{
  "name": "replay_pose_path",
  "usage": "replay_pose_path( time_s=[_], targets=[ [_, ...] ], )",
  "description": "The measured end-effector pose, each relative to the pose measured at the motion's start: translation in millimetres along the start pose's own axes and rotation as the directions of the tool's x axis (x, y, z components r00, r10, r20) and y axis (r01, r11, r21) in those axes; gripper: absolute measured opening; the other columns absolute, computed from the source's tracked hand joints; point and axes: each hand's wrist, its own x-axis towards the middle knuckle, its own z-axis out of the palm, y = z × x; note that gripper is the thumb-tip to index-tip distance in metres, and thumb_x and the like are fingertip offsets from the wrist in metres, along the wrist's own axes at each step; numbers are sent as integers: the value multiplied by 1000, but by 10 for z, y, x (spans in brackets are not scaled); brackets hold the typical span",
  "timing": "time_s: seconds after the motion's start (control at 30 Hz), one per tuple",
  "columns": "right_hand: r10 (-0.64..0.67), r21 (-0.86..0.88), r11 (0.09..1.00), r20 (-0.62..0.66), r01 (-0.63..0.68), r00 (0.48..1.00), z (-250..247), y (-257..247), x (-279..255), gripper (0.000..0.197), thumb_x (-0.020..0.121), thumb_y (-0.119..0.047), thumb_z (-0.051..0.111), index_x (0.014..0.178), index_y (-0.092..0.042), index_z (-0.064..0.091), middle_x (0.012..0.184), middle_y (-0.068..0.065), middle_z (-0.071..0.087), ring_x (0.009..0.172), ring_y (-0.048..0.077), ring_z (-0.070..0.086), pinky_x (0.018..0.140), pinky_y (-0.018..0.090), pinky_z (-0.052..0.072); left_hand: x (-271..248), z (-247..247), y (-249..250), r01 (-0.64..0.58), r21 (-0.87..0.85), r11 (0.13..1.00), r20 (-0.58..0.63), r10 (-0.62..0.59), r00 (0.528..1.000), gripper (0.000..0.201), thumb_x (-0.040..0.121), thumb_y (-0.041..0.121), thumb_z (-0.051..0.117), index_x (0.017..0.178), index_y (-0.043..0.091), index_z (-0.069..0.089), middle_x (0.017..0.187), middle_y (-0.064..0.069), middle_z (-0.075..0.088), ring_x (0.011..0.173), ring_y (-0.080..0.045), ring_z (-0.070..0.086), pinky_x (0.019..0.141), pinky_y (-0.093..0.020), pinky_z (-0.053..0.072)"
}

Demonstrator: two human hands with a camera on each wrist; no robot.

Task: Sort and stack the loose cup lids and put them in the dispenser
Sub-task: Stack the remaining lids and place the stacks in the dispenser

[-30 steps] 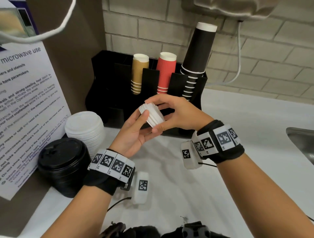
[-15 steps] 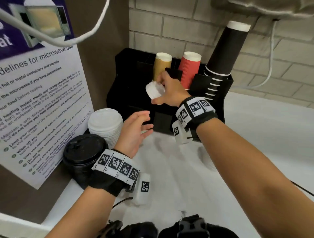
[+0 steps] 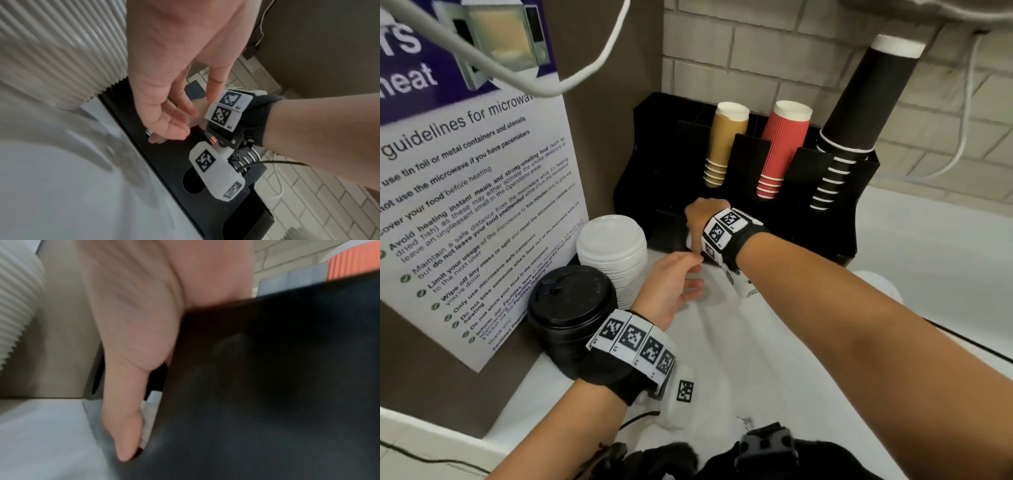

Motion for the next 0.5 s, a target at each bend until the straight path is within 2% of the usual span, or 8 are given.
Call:
replay_pose_path(
  time_s=[0.07, 0.13, 0.23, 0.33, 0.37, 0.43, 0.47, 0.5],
  targets=[
    [-11, 29, 1000, 21, 11, 1000, -3, -6, 29, 43, 65, -27, 81, 101, -13, 64, 97, 1, 64, 88, 24, 65, 47, 27, 29, -5, -2, -21, 14, 17, 1000, 4, -14, 1000, 6, 90, 19, 62, 89, 16, 67, 84, -1, 63, 67, -15, 60, 62, -27, 49],
    [-30, 89, 996, 71, 24, 997, -44, 5, 53, 49, 61, -28, 86, 101, -11, 65, 96, 2, 64, 87, 26, 65, 43, 26, 29, -12, -3, -38, 22, 23, 1000, 17, -22, 1000, 7, 90, 21, 63, 92, 16, 67, 86, -1, 63, 68, -14, 61, 62, -26, 50],
    [-35, 122, 992, 134, 18, 990, -67, 16, 72, 50, 62, -25, 87, 103, -8, 65, 104, 7, 67, 88, 28, 66, 55, 28, 44, -33, -14, -49, 16, 25, 1000, 26, -17, 1000, 8, 90, 22, 62, 93, 17, 67, 87, 0, 63, 69, -14, 62, 63, -26, 50],
    [-19, 107, 994, 160, 2, 987, -34, 7, 50, 57, 65, -26, 83, 113, -5, 60, 115, 10, 56, 93, 29, 62, 61, 29, 47, -44, -25, -51, 15, 19, 1000, 26, -16, 1000, 7, 90, 23, 63, 91, 17, 67, 85, 0, 63, 70, -14, 61, 61, -25, 49],
    [-22, 104, 995, 160, 5, 987, -16, 12, 38, 52, 68, -25, 79, 111, -4, 59, 113, 12, 54, 88, 27, 61, 57, 27, 45, -46, -26, -52, 14, 18, 1000, 24, -15, 1000, 7, 90, 23, 63, 90, 17, 67, 84, 0, 62, 69, -14, 61, 60, -25, 48],
    [-34, 129, 992, 140, 16, 990, 4, 31, 0, 23, 71, -19, 72, 87, -6, 61, 97, 11, 58, 69, 21, 56, 48, 22, 40, -50, -30, -51, 14, 15, 1000, 19, -14, 1000, 6, 89, 22, 64, 88, 17, 67, 83, 1, 62, 67, -14, 61, 57, -24, 48],
    [-36, 153, 988, 133, 16, 990, 5, 39, -24, 14, 71, -16, 70, 73, -8, 59, 88, 9, 59, 63, 19, 55, 49, 21, 40, -55, -29, -49, 14, 11, 1000, 19, -14, 1000, 6, 89, 22, 64, 88, 17, 67, 82, 1, 61, 67, -14, 60, 56, -23, 48],
    [-39, 164, 986, 124, 19, 992, -12, 48, -61, 13, 71, -15, 68, 67, -8, 58, 84, 9, 59, 64, 20, 55, 51, 22, 41, -59, -26, -48, 13, 5, 1000, 23, -14, 1000, 6, 90, 21, 64, 88, 16, 67, 83, 0, 61, 67, -14, 60, 55, -24, 48]
  ],
)
